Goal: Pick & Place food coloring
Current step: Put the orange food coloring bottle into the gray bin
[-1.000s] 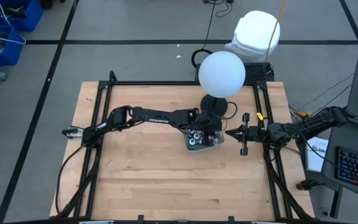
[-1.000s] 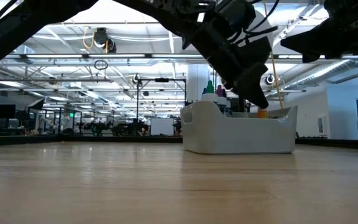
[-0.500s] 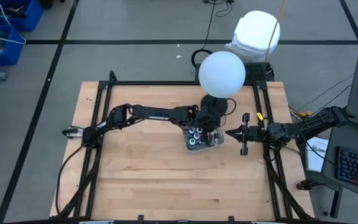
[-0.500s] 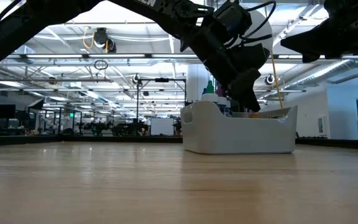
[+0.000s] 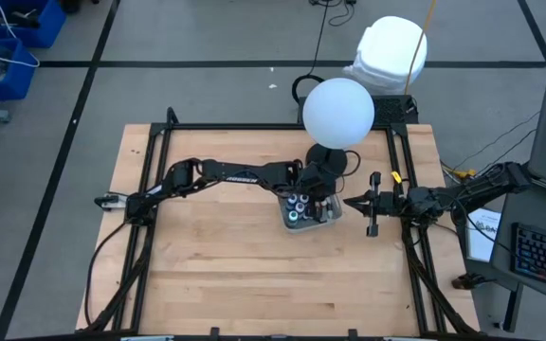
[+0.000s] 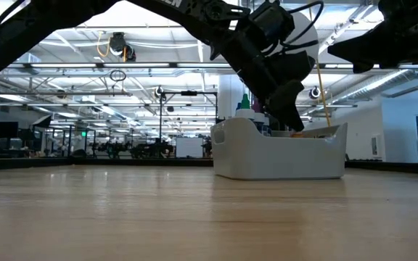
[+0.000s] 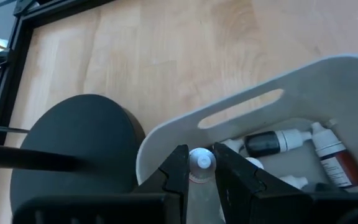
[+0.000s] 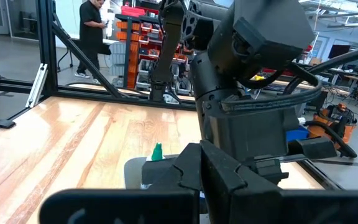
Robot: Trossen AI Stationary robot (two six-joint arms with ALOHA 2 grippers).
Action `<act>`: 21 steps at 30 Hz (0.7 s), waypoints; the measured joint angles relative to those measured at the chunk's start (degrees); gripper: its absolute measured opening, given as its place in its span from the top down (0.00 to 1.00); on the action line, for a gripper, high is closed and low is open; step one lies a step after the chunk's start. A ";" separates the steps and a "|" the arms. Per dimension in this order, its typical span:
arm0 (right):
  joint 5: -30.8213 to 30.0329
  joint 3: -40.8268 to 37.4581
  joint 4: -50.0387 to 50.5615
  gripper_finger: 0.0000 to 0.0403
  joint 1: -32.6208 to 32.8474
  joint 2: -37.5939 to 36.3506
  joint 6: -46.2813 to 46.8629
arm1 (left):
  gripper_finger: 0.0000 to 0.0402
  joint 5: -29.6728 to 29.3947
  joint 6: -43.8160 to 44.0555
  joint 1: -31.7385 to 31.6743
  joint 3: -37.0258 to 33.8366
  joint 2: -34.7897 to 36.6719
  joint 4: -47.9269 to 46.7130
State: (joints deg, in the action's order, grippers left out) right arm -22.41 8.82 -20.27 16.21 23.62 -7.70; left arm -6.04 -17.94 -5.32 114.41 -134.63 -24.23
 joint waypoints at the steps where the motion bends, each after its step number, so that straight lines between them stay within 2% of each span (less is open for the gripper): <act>1: 0.00 0.00 0.00 1.00 0.00 0.02 0.00 | 0.84 0.00 0.08 -0.06 0.00 0.00 -0.03; 17: 0.00 0.00 0.00 1.00 -0.02 0.00 0.00 | 0.84 0.13 1.98 -1.05 0.00 0.00 -0.92; 21: 0.00 0.00 0.00 1.00 -0.02 0.01 0.00 | 0.82 0.14 2.14 -1.05 0.00 0.00 -0.93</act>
State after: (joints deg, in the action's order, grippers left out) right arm -22.41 8.82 -20.27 16.19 23.63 -7.70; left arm -5.90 -15.80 -6.37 114.41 -134.63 -25.16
